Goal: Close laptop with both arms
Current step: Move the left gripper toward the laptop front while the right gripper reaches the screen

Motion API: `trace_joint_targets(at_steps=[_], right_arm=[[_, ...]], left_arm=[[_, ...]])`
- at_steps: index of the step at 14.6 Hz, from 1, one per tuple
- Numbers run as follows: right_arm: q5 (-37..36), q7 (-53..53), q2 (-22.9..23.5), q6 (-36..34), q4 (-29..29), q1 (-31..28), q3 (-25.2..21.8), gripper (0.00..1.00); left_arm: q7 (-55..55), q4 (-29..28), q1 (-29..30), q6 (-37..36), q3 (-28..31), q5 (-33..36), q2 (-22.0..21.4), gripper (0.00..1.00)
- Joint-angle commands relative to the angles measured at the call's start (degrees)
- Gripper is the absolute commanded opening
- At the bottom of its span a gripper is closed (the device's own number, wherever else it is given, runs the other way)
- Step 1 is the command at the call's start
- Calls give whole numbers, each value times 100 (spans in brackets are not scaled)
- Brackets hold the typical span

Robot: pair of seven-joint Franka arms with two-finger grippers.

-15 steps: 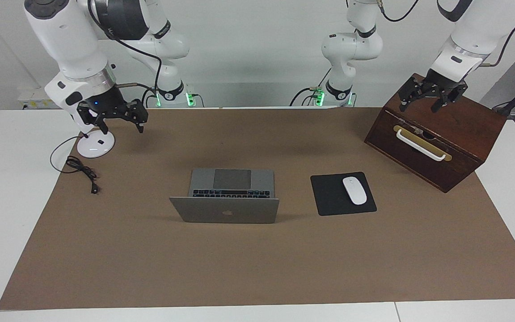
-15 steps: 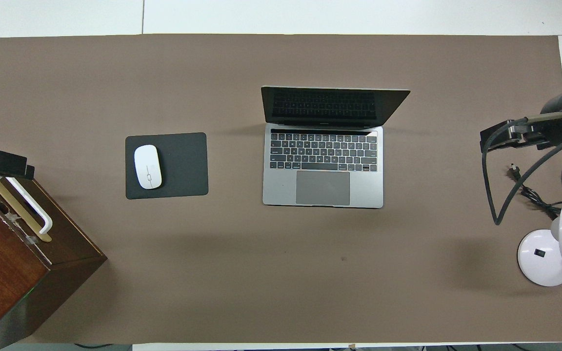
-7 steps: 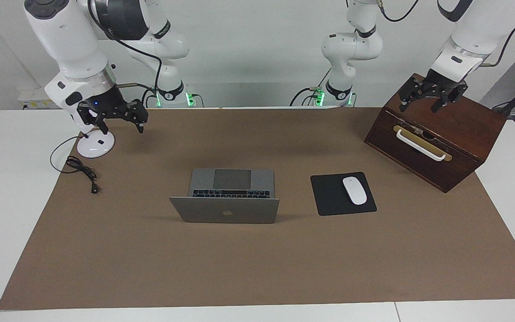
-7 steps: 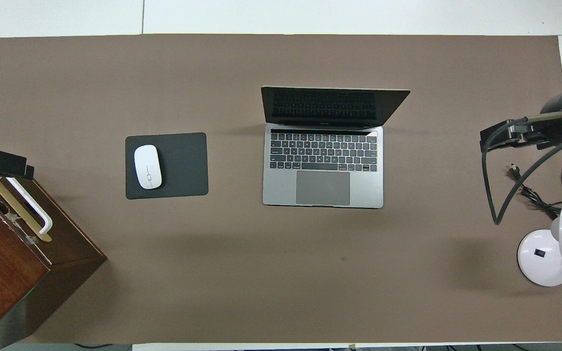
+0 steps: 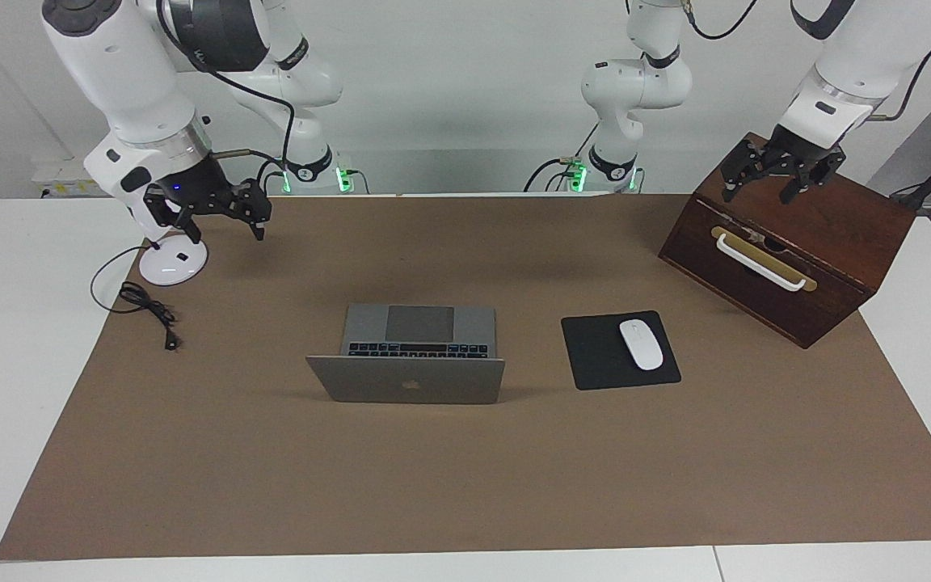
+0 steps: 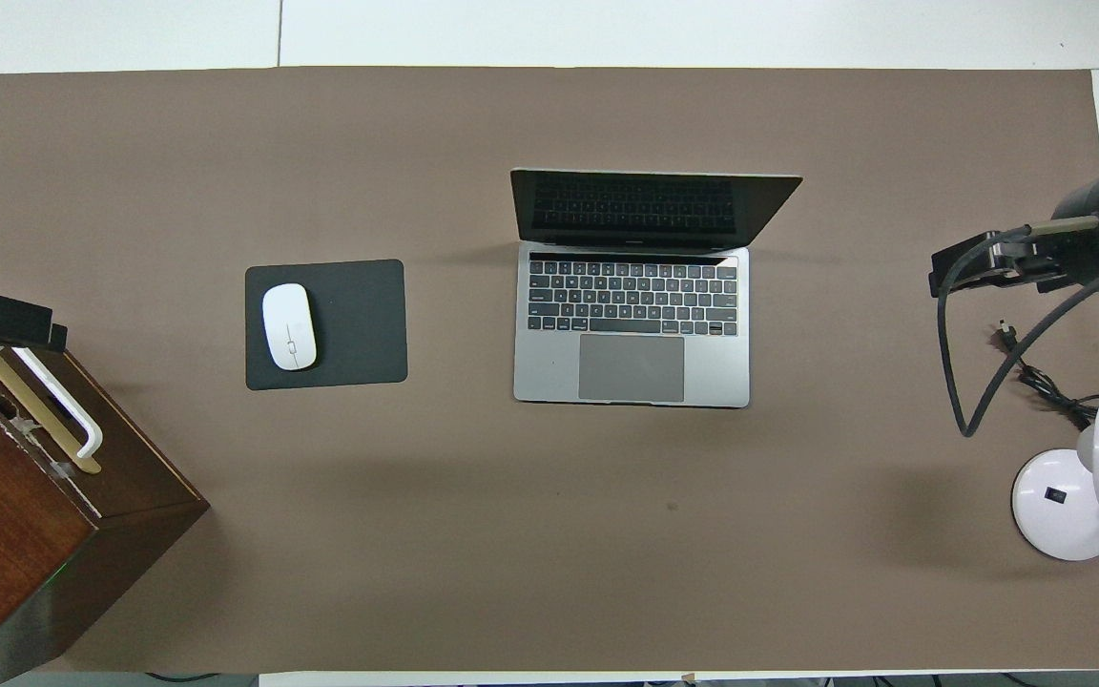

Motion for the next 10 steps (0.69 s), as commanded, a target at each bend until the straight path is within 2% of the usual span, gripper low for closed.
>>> trace_joint_targets(at_steps=[1, 2, 3, 4, 10], right_arm=[[123, -61, -3, 131, -39, -47, 24, 100], [123, -219, -3, 131, -48, -38, 24, 100], [123, -368, -12, 131, -48, 14, 24, 100], [123, -387, -12, 140, -48, 15, 24, 100], [167, -379, 93, 263, 127, 15, 33, 100]], left_arm=[[-69, -196, -29, 180, 31, 93, -158, 89], [-69, -196, -29, 206, 31, 84, -158, 56], [-52, -204, -29, 215, 31, 75, -158, 11], [-43, -222, -29, 233, 31, 75, -158, 0], [-419, -336, -29, 602, 31, 49, -167, 0]])
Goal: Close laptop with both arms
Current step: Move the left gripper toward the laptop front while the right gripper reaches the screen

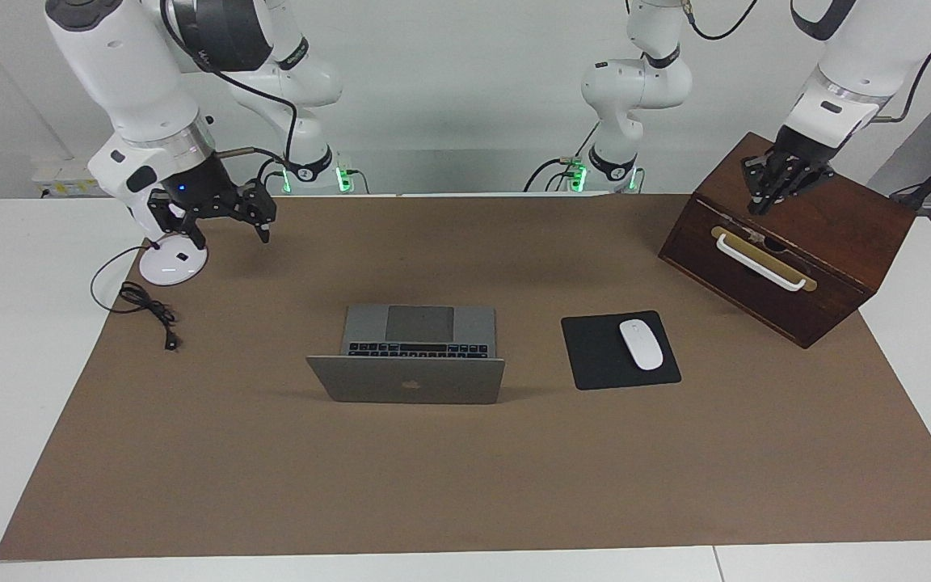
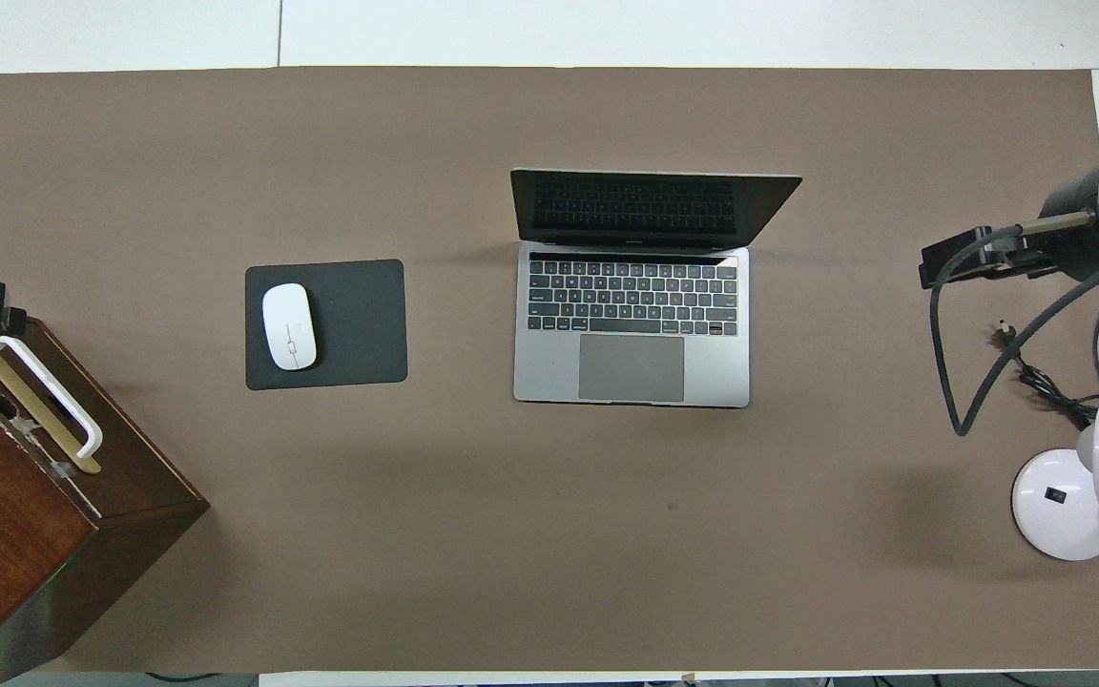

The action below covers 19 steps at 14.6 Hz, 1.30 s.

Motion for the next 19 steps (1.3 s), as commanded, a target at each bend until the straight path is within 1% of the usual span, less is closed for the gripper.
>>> trace_joint_targets(at_steps=[1, 3, 5, 6, 8, 9, 10, 12, 13, 14, 16, 17, 18, 19], right_arm=[[147, -133, 213, 32, 309, -65, 14, 100], [156, -142, 512, 31, 609, -74, 14, 100], [156, -142, 706, 171, 645, -48, 49, 100], [217, -142, 759, 398, 636, -74, 197, 100], [323, -151, 864, 725, 636, -48, 260, 100], [349, -212, 978, 795, 636, -56, 295, 100], [332, -448, 1058, 892, 662, -83, 426, 100], [297, -966, 1356, 963, 1030, -92, 445, 99], [297, -1142, 1531, 963, 1275, -92, 445, 95], [288, -1405, 1707, 963, 1487, -100, 453, 88], [279, -1898, 1884, 998, 1717, -74, 462, 62], [331, -1970, 1893, 1077, 1717, -74, 462, 37], [332, -2005, 1893, 1086, 1717, -65, 514, 8], [314, -2049, 1911, 1095, 1726, -83, 611, 0]], left_arm=[[-252, -290, -34, 336, 28, 49, -167, 0], [-260, -343, -77, 608, 20, 49, -167, 0], [-260, -352, -95, 627, 20, 49, -167, 0], [-260, -360, -113, 662, 20, 49, -158, 0], [-225, -352, -165, 933, 19, 49, -149, 0], [-225, -369, -174, 996, 20, 49, -149, 0], [-225, -447, -174, 1022, 11, 49, -167, 0], [-234, -675, -218, 1162, 2, 49, -280, 0], [-234, -929, -271, 1381, -7, -3, -386, 0], [-234, -1297, -306, 1757, -7, -195, -543, 0], [-251, -2079, -472, 2522, -7, -495, -895, 0], [-269, -2414, -630, 2847, -7, -513, -1044, 0], [-278, -2739, -779, 3138, -7, -522, -1194, 0], [-287, -2986, -894, 3384, -7, -531, -1317, 0]])
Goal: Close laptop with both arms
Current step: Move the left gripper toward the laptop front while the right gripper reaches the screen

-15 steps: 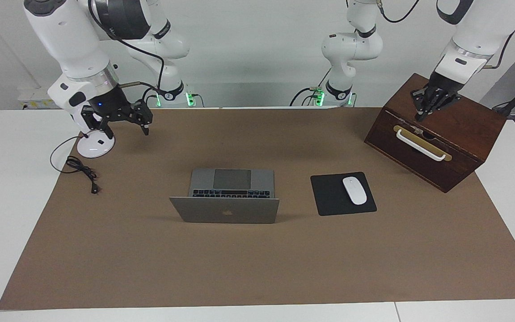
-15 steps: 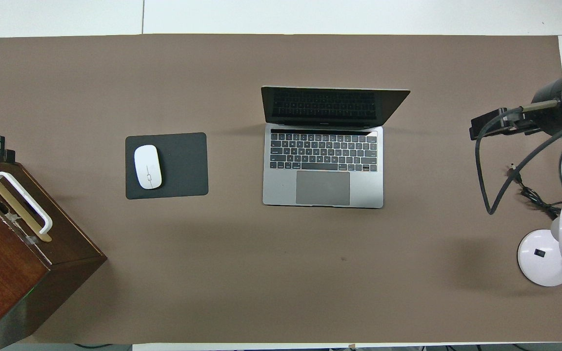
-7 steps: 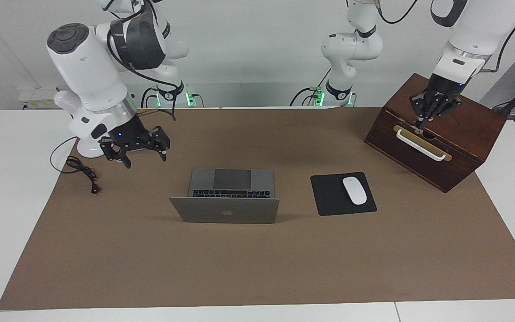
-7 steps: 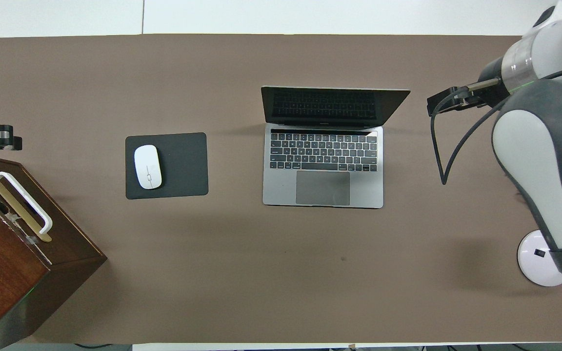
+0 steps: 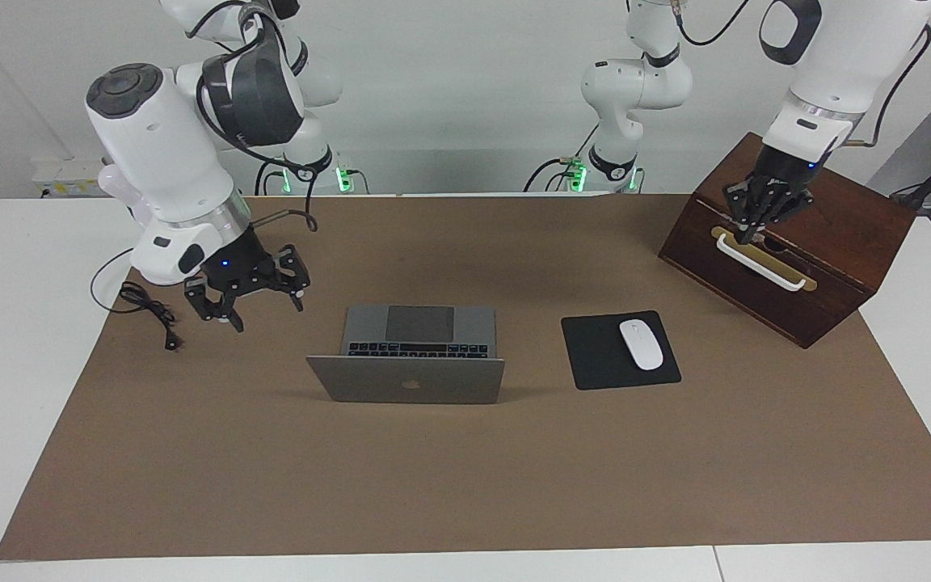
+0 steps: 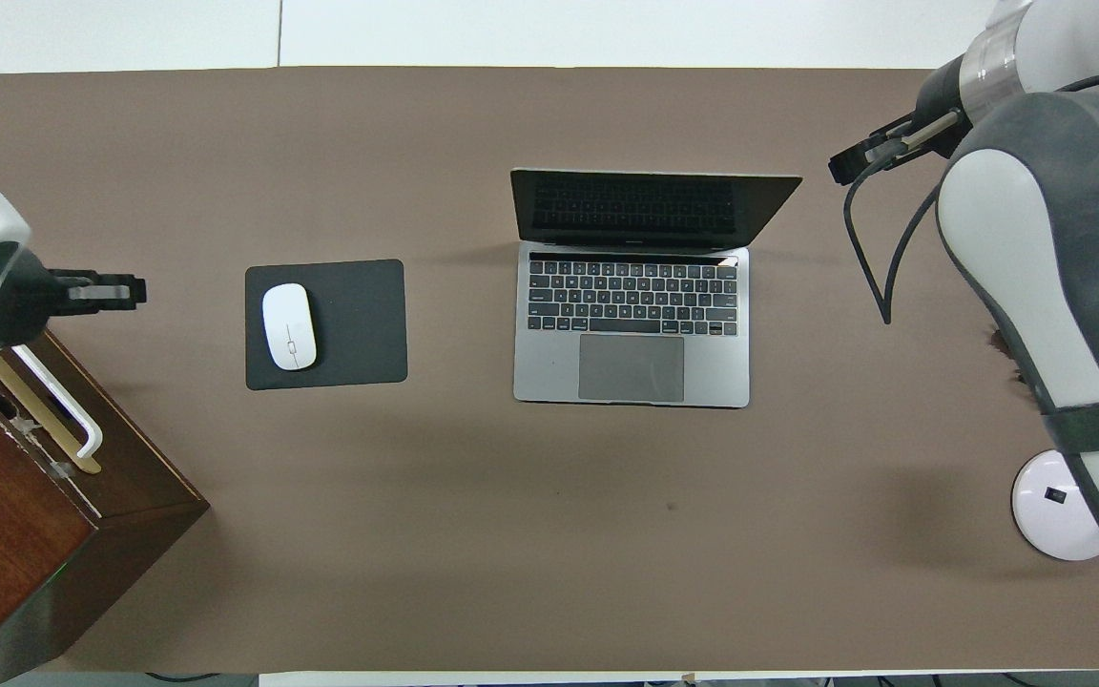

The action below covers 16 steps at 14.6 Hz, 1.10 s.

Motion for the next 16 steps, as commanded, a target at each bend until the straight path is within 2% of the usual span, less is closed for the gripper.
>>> trace_joint_targets(at_steps=[1, 4, 6, 9, 12, 16], right_arm=[[121, -220, 168, 50, 236, -75, 245, 0], [130, -220, 448, 340, 471, -66, 377, 0], [130, -194, 782, 349, 867, -75, 457, 0], [139, -159, 1151, 629, 1114, -66, 501, 0], [139, 147, 1635, 928, 1430, -84, 729, 0], [331, 798, 1829, 1035, 1379, 56, 756, 0]], left_arm=[[-122, -1150, -471, 891, 59, -72, -706, 0], [-629, -1819, -1086, 1823, 59, -151, -892, 0], [-850, -1978, -1438, 2262, 59, -151, -857, 0], [-1088, -2268, -1904, 3009, 59, -151, -786, 0], [-1106, -2357, -2265, 3695, 59, -151, -427, 0], [-1211, -2366, -2590, 4582, 59, -151, 196, 0]])
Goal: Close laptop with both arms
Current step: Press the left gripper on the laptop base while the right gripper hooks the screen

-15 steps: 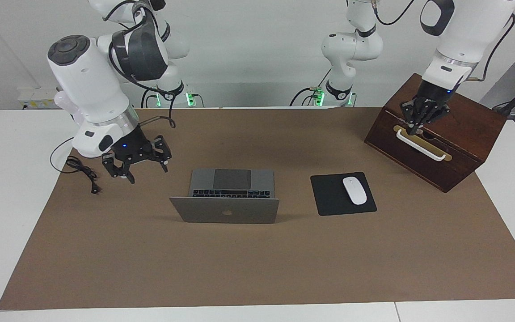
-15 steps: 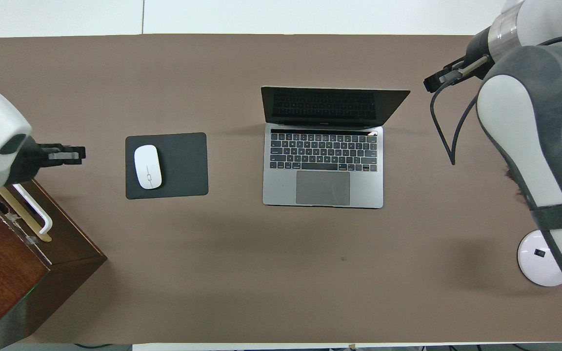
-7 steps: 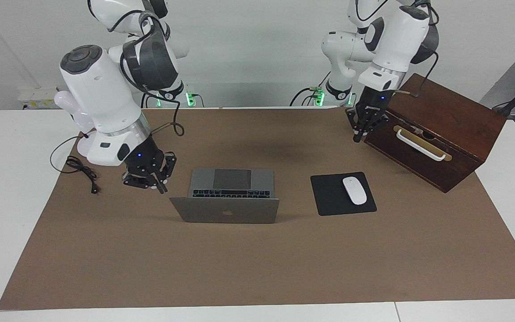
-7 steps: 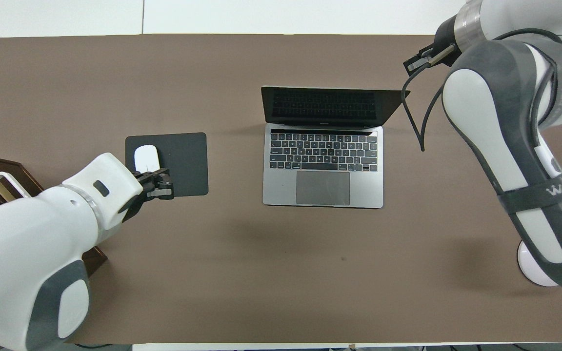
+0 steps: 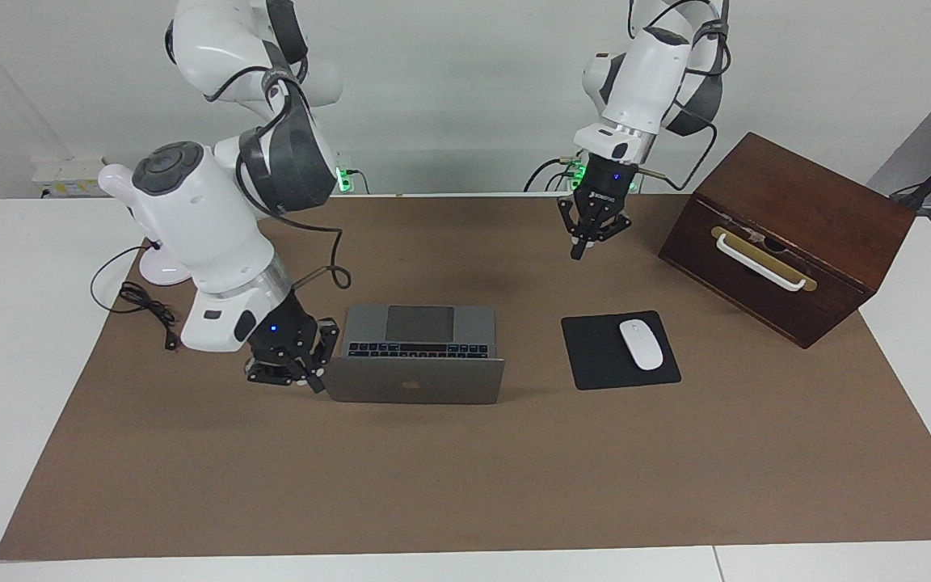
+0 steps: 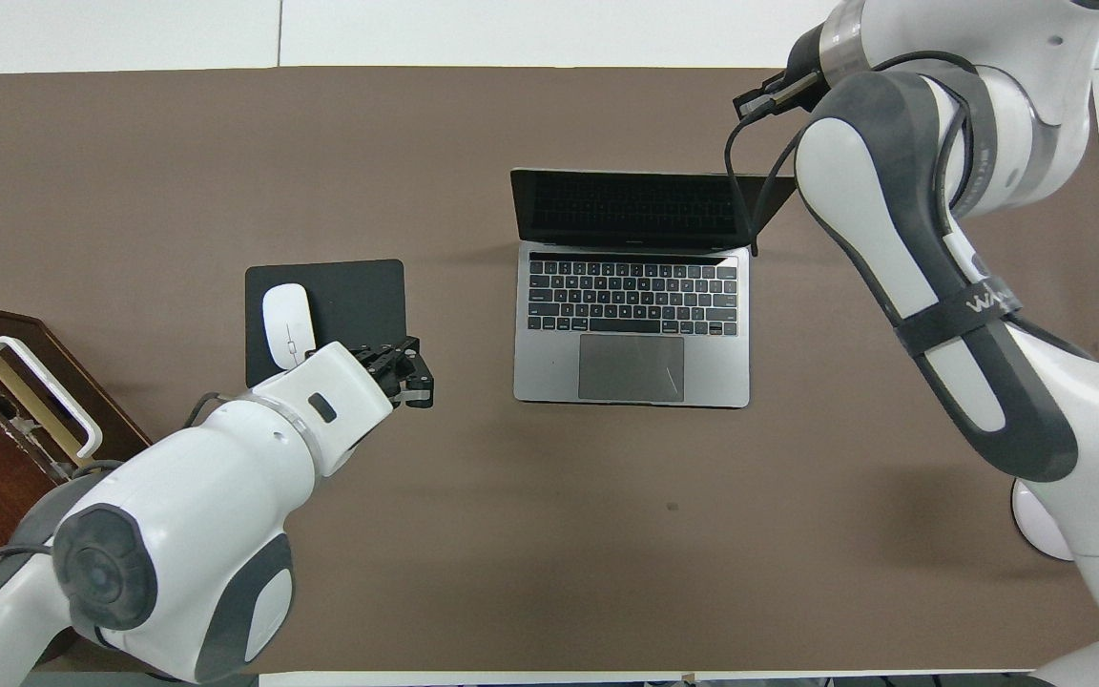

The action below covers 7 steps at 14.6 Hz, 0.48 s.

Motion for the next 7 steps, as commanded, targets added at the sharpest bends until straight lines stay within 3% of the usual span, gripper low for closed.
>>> trace_joint_targets(at_steps=[1, 7], right_arm=[[356, 292, 165, -90, 222, 47, 68, 0], [365, 468, 104, -29, 82, 56, 68, 0]], left_arm=[[-186, -30, -309, 782, 84, -76, 513, 0], [-249, 23, -503, 1688, 84, -76, 1244, 0]])
